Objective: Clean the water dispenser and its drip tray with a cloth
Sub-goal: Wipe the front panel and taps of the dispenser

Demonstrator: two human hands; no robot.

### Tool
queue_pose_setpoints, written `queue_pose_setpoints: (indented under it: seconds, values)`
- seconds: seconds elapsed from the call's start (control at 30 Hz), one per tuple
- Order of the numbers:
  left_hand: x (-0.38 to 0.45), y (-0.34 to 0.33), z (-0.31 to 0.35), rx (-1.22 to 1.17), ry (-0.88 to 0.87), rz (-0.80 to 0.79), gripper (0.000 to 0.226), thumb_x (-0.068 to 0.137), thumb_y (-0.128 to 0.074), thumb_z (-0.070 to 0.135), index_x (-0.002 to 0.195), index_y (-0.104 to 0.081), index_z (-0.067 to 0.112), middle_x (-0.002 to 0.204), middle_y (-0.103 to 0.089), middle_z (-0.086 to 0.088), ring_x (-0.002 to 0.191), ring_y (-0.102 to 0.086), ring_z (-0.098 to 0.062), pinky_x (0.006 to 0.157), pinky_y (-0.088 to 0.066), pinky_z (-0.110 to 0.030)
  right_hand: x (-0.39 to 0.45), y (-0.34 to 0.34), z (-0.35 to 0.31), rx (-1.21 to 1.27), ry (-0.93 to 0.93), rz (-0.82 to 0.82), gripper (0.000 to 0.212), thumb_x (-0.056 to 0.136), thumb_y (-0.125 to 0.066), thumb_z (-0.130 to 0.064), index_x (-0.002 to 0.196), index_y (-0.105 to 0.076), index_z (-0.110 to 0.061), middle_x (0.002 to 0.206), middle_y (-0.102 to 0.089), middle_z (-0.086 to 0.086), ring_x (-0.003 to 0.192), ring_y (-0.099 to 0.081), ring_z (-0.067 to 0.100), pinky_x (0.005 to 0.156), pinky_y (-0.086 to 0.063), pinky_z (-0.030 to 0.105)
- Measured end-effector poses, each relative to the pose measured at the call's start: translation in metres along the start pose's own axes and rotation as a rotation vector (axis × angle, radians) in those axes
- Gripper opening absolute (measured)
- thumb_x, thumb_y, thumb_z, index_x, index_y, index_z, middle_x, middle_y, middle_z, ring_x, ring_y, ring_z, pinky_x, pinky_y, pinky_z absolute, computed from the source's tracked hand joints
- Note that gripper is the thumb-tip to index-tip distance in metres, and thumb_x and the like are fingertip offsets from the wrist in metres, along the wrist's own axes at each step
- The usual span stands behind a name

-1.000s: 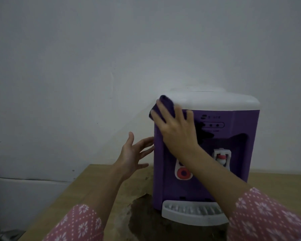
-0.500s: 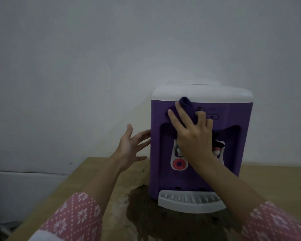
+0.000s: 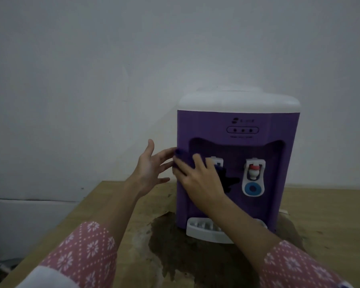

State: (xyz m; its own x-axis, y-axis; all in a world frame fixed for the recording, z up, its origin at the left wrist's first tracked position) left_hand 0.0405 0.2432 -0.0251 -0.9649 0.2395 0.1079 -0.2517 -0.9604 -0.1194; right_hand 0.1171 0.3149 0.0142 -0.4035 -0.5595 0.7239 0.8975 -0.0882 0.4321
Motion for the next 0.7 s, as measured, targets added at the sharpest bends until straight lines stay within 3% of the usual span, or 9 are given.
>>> queue_pose_setpoints:
  seconds: [0.1, 0.2, 0.27, 0.33, 0.43, 0.5, 0.57, 0.63, 0.7]
  values:
    - [0.001, 0.001, -0.002, -0.004, -0.011, 0.001, 0.067, 0.088, -0.002, 0.066, 0.111, -0.056, 0.034, 0.122, -0.055, 0.016, 0.115, -0.049, -0.007, 0.102, -0.027, -0.051, 0.012, 0.008, 0.023, 0.006, -0.137, 0.032, 0.042, 0.069, -0.071, -0.027, 0.111, -0.065, -0.03, 0.13, -0.056, -0.008, 0.089, -0.062, 0.026, 0.067, -0.05, 0.034]
    - [-0.002, 0.0, -0.005, -0.033, -0.016, -0.007, 0.062, 0.091, -0.008, 0.062, 0.113, -0.057, 0.032, 0.127, -0.053, 0.012, 0.119, -0.047, -0.01, 0.101, -0.03, -0.048, 0.005, -0.003, 0.008, 0.034, -0.08, -0.095, 0.044, 0.069, -0.072, -0.027, 0.112, -0.064, -0.029, 0.133, -0.054, -0.009, 0.092, -0.061, 0.029, 0.072, -0.051, 0.037]
    - [-0.009, -0.001, -0.008, -0.039, -0.019, 0.023, 0.054, 0.093, -0.019, 0.057, 0.113, -0.06, 0.027, 0.125, -0.057, 0.01, 0.117, -0.051, -0.011, 0.1, -0.036, -0.045, -0.008, -0.027, -0.02, 0.253, 0.028, -0.303, 0.043, 0.081, -0.063, -0.021, 0.123, -0.055, -0.024, 0.141, -0.044, -0.005, 0.108, -0.048, 0.036, 0.086, -0.045, 0.045]
    - [-0.017, 0.006, -0.01, -0.031, -0.055, 0.133, 0.044, 0.095, -0.032, 0.047, 0.117, -0.059, 0.019, 0.123, -0.06, 0.005, 0.11, -0.057, -0.012, 0.092, -0.044, -0.039, -0.02, -0.037, -0.032, 0.623, -0.061, -0.427, 0.042, 0.089, -0.051, -0.013, 0.13, -0.049, -0.022, 0.142, -0.042, -0.002, 0.113, -0.043, 0.035, 0.09, -0.041, 0.044]
    - [-0.043, 0.03, -0.003, -0.042, -0.248, 0.457, 0.023, 0.093, -0.05, 0.022, 0.113, -0.055, 0.013, 0.114, -0.061, -0.003, 0.104, -0.059, -0.018, 0.082, -0.048, -0.03, -0.017, -0.018, -0.014, 1.135, -0.397, -0.133, 0.037, 0.091, -0.048, -0.007, 0.125, -0.055, -0.016, 0.131, -0.054, 0.001, 0.115, -0.051, 0.019, 0.098, -0.038, 0.025]
    - [-0.064, 0.034, 0.007, 0.017, -0.404, 0.565, 0.013, 0.09, -0.055, 0.016, 0.103, -0.056, 0.016, 0.102, -0.061, -0.001, 0.104, -0.058, -0.023, 0.084, -0.05, -0.032, -0.015, -0.011, -0.003, 1.305, -0.592, 0.01, 0.035, 0.092, -0.05, -0.012, 0.125, -0.054, -0.019, 0.131, -0.048, -0.002, 0.116, -0.046, 0.008, 0.097, -0.034, 0.011]
    - [-0.07, 0.014, 0.012, 0.054, -0.501, 0.428, 0.014, 0.09, -0.053, 0.02, 0.103, -0.059, 0.02, 0.099, -0.065, 0.0, 0.099, -0.062, -0.018, 0.079, -0.052, -0.024, -0.013, -0.011, 0.0, 1.448, -0.744, 0.059, 0.029, 0.091, -0.052, -0.022, 0.119, -0.051, -0.027, 0.122, -0.038, -0.006, 0.103, -0.046, 0.0, 0.083, -0.039, 0.004]
    - [-0.071, -0.007, 0.014, 0.053, -0.518, 0.252, 0.027, 0.088, -0.05, 0.033, 0.113, -0.06, 0.028, 0.11, -0.067, 0.004, 0.103, -0.062, -0.01, 0.079, -0.051, -0.018, -0.012, -0.016, -0.004, 1.594, -0.881, 0.034, 0.019, 0.091, -0.051, -0.029, 0.108, -0.043, -0.031, 0.116, -0.039, -0.007, 0.1, -0.049, 0.001, 0.079, -0.044, 0.012]
    - [-0.072, -0.015, 0.016, 0.076, -0.524, 0.192, 0.038, 0.086, -0.048, 0.039, 0.123, -0.053, 0.035, 0.125, -0.059, 0.007, 0.113, -0.056, -0.003, 0.084, -0.047, -0.012, -0.012, -0.024, -0.013, 1.837, -0.96, -0.002, 0.013, 0.094, -0.045, -0.032, 0.106, -0.046, -0.027, 0.111, -0.052, -0.003, 0.1, -0.056, 0.01, 0.083, -0.048, 0.025]
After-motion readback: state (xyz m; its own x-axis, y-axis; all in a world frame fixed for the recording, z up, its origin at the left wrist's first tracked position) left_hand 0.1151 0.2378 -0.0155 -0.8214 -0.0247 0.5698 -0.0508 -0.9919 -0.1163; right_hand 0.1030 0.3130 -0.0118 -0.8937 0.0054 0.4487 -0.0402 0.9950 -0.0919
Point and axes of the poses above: each hand's wrist, its own x-axis towards the middle knuckle, its own y-axis out of the back of the hand, z = x × y, the point moved 10 cm from there along x, towards the middle knuckle
